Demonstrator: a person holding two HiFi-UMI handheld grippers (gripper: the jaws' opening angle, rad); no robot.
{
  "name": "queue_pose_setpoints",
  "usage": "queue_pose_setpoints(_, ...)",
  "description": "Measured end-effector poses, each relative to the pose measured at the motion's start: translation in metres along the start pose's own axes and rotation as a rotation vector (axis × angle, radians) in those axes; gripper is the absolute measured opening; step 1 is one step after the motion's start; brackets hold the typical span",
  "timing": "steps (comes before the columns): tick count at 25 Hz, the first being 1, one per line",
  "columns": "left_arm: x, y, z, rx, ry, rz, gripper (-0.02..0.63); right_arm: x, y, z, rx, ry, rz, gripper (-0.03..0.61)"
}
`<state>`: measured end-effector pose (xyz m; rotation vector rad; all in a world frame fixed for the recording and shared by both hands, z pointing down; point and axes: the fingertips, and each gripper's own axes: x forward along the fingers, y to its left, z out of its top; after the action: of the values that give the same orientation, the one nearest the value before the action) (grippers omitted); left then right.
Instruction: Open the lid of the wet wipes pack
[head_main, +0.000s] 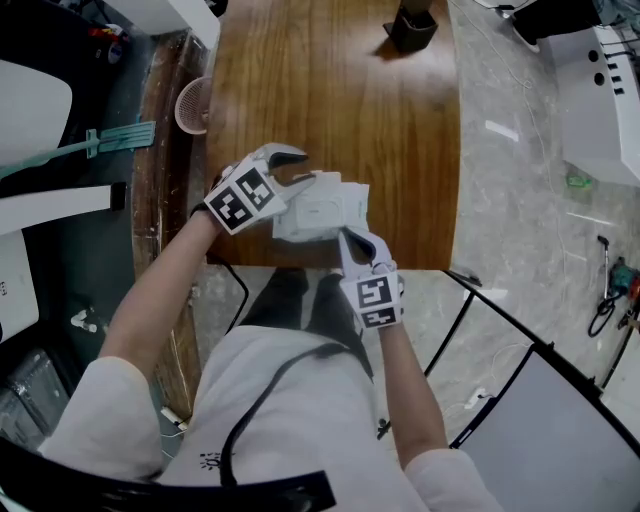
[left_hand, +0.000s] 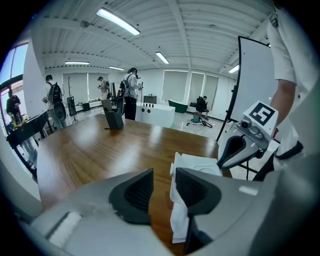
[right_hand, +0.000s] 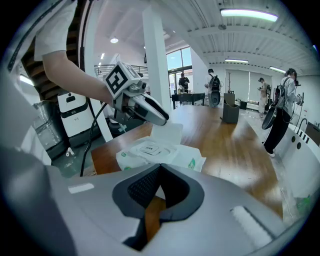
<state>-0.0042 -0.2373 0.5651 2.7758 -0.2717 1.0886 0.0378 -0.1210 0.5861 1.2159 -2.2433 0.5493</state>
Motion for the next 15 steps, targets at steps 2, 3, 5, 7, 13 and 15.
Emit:
queue_pose_setpoints(2, 0.002, 0.004, -0.003, -0.004, 0.004, 0.006, 0.147, 0.000, 0.000, 0.000, 0.000, 0.002, -0.003, 0.009)
queue_pose_setpoints(3, 0.003, 0.005, -0.004, -0.008, 0.005, 0.010, 0.147, 0.000, 0.000, 0.000, -0.001, 0.003, -0.004, 0.009)
queue_pose_setpoints(5, 0.004, 0.009, -0.007, -0.021, 0.005, 0.019, 0.147, 0.000, 0.000, 0.000, -0.002, 0.003, -0.006, 0.009)
queue_pose_setpoints(7, 0.006, 0.012, -0.010, -0.032, 0.006, 0.031, 0.147, 0.000, 0.000, 0.001, 0.000, 0.003, -0.008, 0.009)
queue_pose_setpoints(13, 0.014, 0.017, -0.017, -0.048, 0.010, 0.053, 0.147, 0.000, -0.002, 0.002, 0.004, -0.001, -0.017, 0.009)
queue_pose_setpoints(15, 0.016, 0.018, -0.019, -0.053, 0.012, 0.056, 0.147, -0.001, -0.001, 0.001, 0.002, 0.001, -0.018, 0.009)
